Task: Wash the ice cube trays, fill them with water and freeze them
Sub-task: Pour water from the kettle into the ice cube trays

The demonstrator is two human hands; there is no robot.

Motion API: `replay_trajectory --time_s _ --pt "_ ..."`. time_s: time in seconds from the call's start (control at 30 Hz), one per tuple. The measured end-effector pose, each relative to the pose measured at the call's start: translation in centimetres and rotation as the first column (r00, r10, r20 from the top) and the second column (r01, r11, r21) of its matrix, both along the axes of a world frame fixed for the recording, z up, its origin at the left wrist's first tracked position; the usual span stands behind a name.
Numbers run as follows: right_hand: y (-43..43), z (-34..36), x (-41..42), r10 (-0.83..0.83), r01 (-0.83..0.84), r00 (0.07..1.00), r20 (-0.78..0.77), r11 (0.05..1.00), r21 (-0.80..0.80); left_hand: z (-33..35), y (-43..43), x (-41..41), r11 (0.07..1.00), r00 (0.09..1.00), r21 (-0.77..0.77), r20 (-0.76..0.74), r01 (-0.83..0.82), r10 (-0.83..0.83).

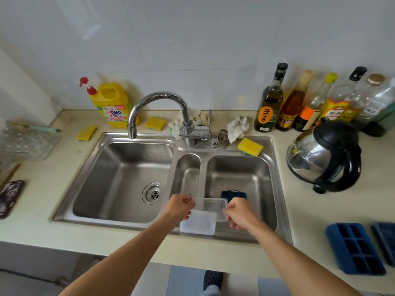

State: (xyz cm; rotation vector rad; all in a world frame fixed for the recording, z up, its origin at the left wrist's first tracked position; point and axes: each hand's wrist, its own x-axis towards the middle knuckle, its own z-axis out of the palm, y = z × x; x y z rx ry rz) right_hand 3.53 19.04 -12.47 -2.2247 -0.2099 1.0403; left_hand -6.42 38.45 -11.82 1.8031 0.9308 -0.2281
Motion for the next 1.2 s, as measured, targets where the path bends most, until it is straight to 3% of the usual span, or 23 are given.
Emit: replay_trajectory --time_s 0.33,0.63,0.87,1.2 --pt "-4.8 -3.8 5.7 -0.225 0.236 0.965 0.138 0.970 -0.067 -4.4 -3.9 10.6 0.953 0.950 0.023 -0.084 0.303 -0.300" --pt "-2.8 -13.1 8.3 -0.271 0.278 0.960 0.065 0.948 -0.154 -11.9 -4.0 15.3 0.891 0.877 0.113 -0.272 0.439 -0.397" --pt "-1.9 -18.1 9.2 -0.226 0.258 0.961 0.161 0.941 -0.220 -16.2 -4.5 16.7 0.906 0.869 0.078 -0.329 0.416 -0.371" --pt "-1.5 -18.5 9.5 -0.138 0.192 0.961 0.238 0.956 -0.220 -18.3 -4.3 17.6 0.917 0.859 0.092 -0.398 0.387 -0.322"
